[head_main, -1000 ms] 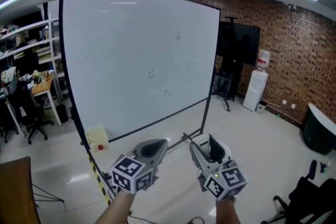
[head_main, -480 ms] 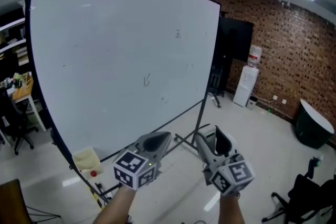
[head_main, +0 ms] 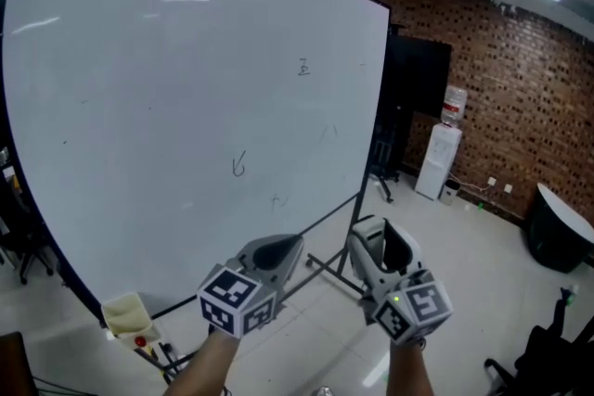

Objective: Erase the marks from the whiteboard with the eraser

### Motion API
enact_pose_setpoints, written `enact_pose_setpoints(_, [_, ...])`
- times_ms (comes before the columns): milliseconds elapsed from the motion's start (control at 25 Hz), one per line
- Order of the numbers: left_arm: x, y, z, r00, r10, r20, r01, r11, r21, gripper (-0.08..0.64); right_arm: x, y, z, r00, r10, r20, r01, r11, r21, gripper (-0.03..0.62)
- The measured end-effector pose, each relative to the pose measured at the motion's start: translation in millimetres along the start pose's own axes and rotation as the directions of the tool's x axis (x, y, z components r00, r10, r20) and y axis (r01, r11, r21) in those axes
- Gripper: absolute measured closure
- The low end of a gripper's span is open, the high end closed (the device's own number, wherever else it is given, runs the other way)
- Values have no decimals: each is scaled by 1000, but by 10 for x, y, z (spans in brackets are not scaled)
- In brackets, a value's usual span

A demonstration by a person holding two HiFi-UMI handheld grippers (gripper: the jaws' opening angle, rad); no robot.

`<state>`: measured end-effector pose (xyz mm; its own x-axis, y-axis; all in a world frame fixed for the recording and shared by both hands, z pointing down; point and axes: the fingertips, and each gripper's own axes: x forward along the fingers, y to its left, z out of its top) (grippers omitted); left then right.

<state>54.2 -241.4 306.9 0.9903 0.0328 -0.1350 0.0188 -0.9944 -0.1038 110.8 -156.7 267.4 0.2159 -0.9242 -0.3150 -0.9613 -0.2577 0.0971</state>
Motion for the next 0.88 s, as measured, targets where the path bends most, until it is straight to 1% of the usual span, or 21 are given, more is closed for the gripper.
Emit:
enact_pose_setpoints(120, [379, 110, 64, 999, 38, 14, -38, 999, 23, 566, 236, -334, 6, 999, 47, 23, -46, 999, -9, 330])
enact_pose_setpoints(240, [819, 214, 118, 996, 83, 12, -84, 996, 44, 566, 465, -680, 11, 993, 110, 46, -110, 994, -1, 330])
enact_pose_setpoints(360, [1162, 329, 203, 990, 138, 14, -138, 988, 67, 566, 694, -971, -2, 984, 171, 55, -172, 985, 7, 330])
enact_pose_setpoints(440, [1295, 433, 255, 984, 179, 16, -180, 980, 81, 567, 844, -1118, 1, 977, 204, 67, -205, 979, 14, 330])
enact_pose_setpoints(560, [1387, 614, 309, 970, 244, 11, -244, 964, 105, 566, 1056, -1245, 0, 965, 245, 91, -249, 968, 30, 330])
enact_pose_setpoints(680, [1412, 824, 376, 952, 306, 20, -306, 943, 128, 566, 1303, -1282, -23, 954, 282, 106, -287, 957, 35, 330])
enact_pose_setpoints(880, [1366, 1274, 436, 929, 367, 52, -370, 918, 139, 566, 1789, -1206, -104, 937, 326, 123, -331, 943, 27, 330])
